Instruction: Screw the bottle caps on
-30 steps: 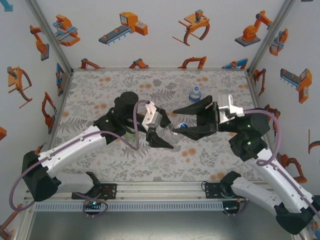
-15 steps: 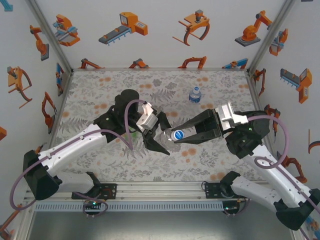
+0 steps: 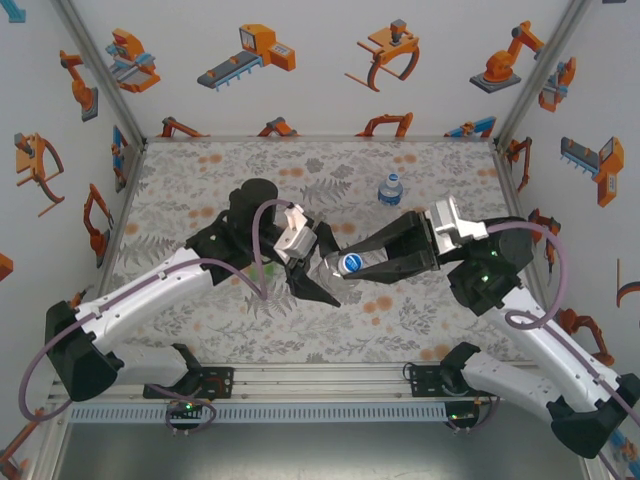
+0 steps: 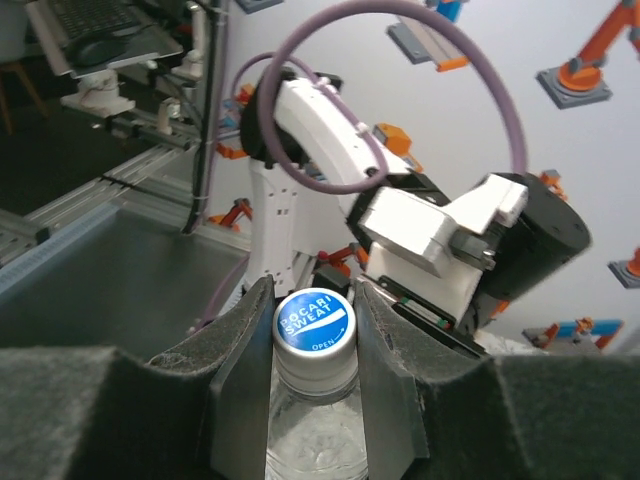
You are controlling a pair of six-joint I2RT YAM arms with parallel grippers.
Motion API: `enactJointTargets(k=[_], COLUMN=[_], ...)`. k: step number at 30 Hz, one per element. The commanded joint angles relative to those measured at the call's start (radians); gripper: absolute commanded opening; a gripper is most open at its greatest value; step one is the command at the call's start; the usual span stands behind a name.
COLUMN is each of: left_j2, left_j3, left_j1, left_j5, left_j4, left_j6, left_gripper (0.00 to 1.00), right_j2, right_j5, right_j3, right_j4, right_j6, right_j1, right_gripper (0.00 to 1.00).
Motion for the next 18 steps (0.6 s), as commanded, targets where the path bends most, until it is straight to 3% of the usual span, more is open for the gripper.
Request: enactJointTargets(k=[1, 4, 10, 16, 18], left_j2=[-0.047, -0.065, -0.081, -0.055, -0.050], left_j3=[-0.024, -0.051, -0.090, -0.087, -0.090], left_j1=[-0.002, -0.002, -0.004, -0.005, -0.005], left_j5=[-0.223, -0.396, -0.657, -0.848, -0.879], left_j4=[-0.004, 0.012, 0.063, 0.064, 0.065], left_j6=[0.028, 0.009, -0.043, -0.113, -0.123], left_gripper=[0.00, 0.00, 0.00, 0.00, 0.09], right_j2=[0.009, 0.022, 0.062, 0.097, 0.100], right_j5=[0.231, 0.411, 0.709, 0.870, 0.875], right_j3=[0.033, 0.050, 0.046, 0.025, 0.004], right_j4=[-0.326, -0.464, -0.528, -0.546, -0.501], right_j6=[-0.154, -0.176, -0.058, 0.047, 0.081], right_j1=[0.001, 0.002, 0.001, 0.001, 0.001], right_gripper=[0.00, 0.00, 0.00, 0.00, 0.00])
